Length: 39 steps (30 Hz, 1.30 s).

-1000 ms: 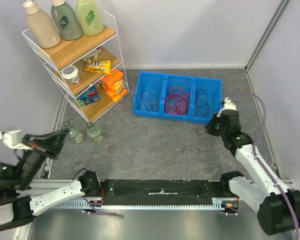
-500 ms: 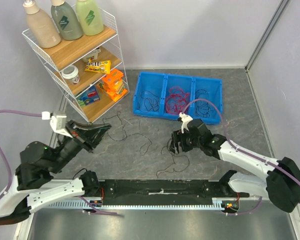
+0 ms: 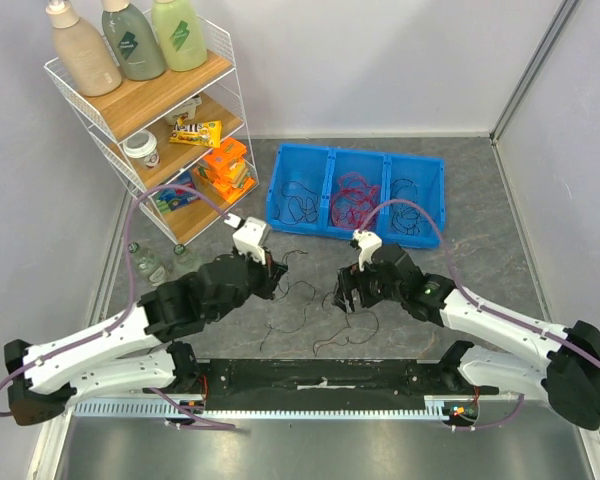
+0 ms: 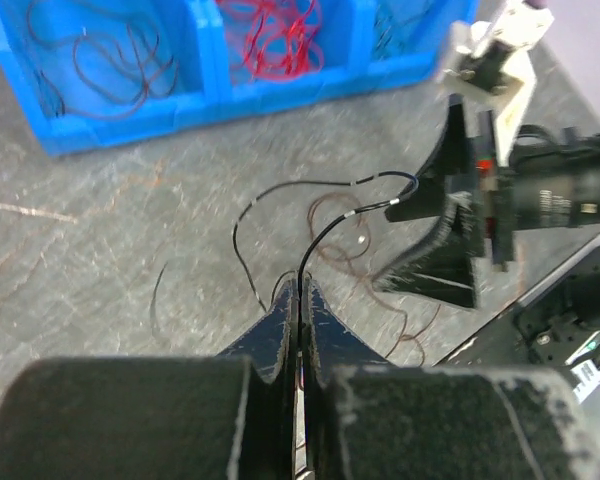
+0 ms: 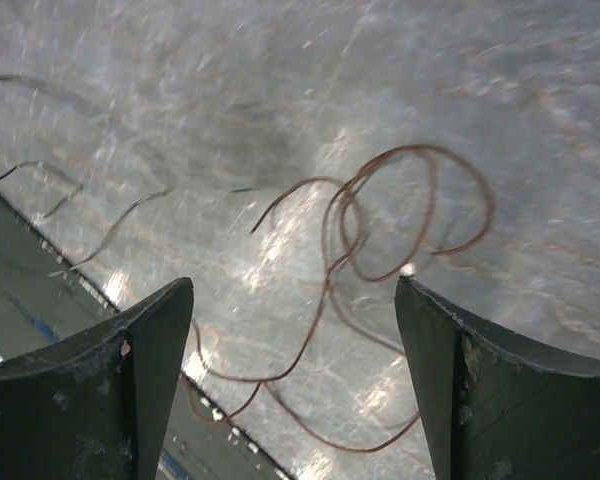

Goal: Untangle the cables

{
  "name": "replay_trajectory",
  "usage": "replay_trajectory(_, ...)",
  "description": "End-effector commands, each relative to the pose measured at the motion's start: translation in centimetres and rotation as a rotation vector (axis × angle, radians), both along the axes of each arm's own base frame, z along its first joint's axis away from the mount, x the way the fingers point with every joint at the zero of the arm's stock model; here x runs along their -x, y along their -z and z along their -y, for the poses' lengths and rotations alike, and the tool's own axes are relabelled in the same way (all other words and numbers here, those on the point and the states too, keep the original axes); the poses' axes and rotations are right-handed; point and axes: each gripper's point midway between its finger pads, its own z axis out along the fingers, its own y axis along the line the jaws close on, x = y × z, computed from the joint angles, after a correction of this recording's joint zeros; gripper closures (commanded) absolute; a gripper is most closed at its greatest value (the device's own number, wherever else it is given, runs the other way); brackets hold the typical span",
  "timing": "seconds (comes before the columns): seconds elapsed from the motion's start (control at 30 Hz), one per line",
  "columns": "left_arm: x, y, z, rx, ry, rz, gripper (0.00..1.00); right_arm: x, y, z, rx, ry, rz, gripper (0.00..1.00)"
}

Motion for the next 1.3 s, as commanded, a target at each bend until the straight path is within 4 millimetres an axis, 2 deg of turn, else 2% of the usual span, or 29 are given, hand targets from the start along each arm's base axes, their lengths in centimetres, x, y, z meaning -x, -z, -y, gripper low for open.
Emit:
replay_trajectory(0.0,-0.7,3.4,0.5,-0.005,-0.088,-0.096,0.98,1.0,-2.7,-2.5,-0.081,-0.092,0.105,0.1)
replay_trajectory(0.13,0.5,8.7,1.3,-0.009,-0.094,-0.238,0.98,0.3,-3.5,-2.5,-0.069,-0.058,0.139,0.1)
replay_trajectory(0.23,1.2,11.0,0.8,-0.004,-0.113,-0.303,0.98,0.2,-2.9,-2.6,-0.059,-0.053,0.124,0.1)
replay_trajectory(0.3,1.4,11.6,0.5,0.011,-0.122,-0.317,0.98,0.5,-2.6,-3.3,-0.081,-0.077,0.109,0.1)
replay_trajectory(0.43,1.7,11.9,0.2,0.032,-0.118,-0.32,0.91,1.4,-2.9,-5.8,-0.134,-0.157,0.119,0.1)
replay_trajectory(0.6,1.7,11.7,0.1,0.031,-0.118,-0.314,0.94,2.8,-3.1,-9.9,-0.121,-0.311,0.211,0.09)
replay_trajectory(0.7,1.7,11.5,0.1,0.034,-0.114,-0.316,0.95,1.7,-2.3,-10.8,-0.022,-0.26,0.317,0.09)
replay_trajectory(0.8,1.8,11.1,-0.1,0.05,-0.119,-0.313,0.95,-0.6,-0.8,-10.3,0.099,-0.14,0.396,0.09)
replay_trajectory(0.9,1.9,10.7,-0.4,0.065,-0.119,-0.309,0.95,-1.7,-0.1,-10.7,0.107,-0.101,0.426,0.09)
replay_trajectory(1.0,1.9,10.2,-0.7,0.084,-0.123,-0.297,0.95,-1.7,0.3,-12.2,0.063,-0.129,0.434,0.14)
replay_trajectory(1.07,1.9,9.9,-0.8,0.088,-0.12,-0.289,0.95,-1.6,-0.1,-13.5,-0.004,-0.149,0.449,0.2)
replay_trajectory(1.2,1.8,9.7,-0.9,0.083,-0.121,-0.284,0.95,-1.8,-1.3,-14.7,-0.093,-0.143,0.491,0.3)
replay_trajectory(1.27,1.9,9.6,-0.9,0.086,-0.121,-0.285,0.95,-1.8,-1.6,-15.1,-0.136,-0.138,0.504,0.42)
